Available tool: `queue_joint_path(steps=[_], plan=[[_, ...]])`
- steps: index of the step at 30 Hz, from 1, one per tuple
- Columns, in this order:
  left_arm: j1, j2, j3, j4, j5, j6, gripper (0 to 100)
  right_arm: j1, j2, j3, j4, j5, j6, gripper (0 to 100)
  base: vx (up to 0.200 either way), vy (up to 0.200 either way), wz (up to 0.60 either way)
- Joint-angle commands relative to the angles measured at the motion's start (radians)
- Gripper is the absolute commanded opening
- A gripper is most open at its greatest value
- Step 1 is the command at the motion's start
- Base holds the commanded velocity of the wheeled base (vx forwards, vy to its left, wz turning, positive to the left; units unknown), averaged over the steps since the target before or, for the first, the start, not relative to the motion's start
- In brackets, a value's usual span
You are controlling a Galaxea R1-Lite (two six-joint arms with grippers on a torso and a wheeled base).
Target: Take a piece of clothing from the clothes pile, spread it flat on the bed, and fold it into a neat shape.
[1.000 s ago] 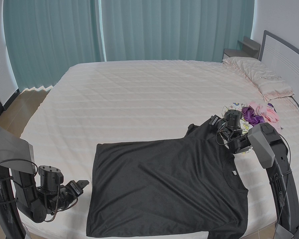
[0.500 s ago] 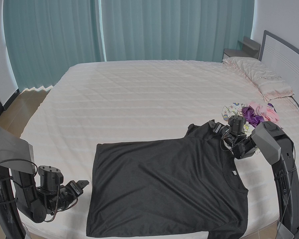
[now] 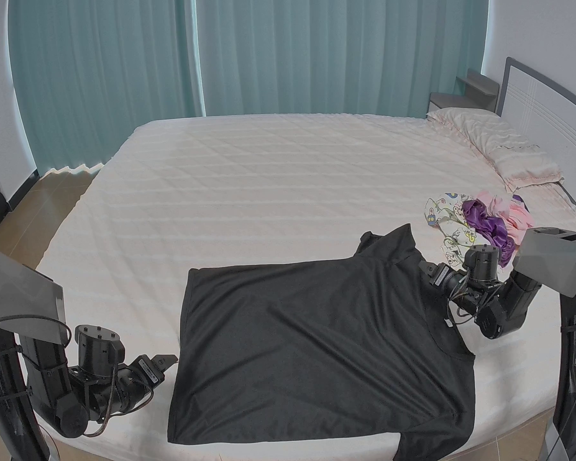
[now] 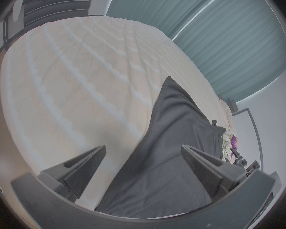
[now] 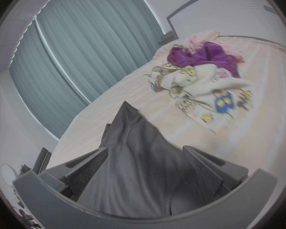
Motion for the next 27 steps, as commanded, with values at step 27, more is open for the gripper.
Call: queue_joint_path(steps=[27], plan=[[-0.204,0.197,-0.09,-0.02,0.141,-0.082,100,0.097,-0.159,0.766,-0.431,0.025,0.429,100,-0.067,0.0,0.0]])
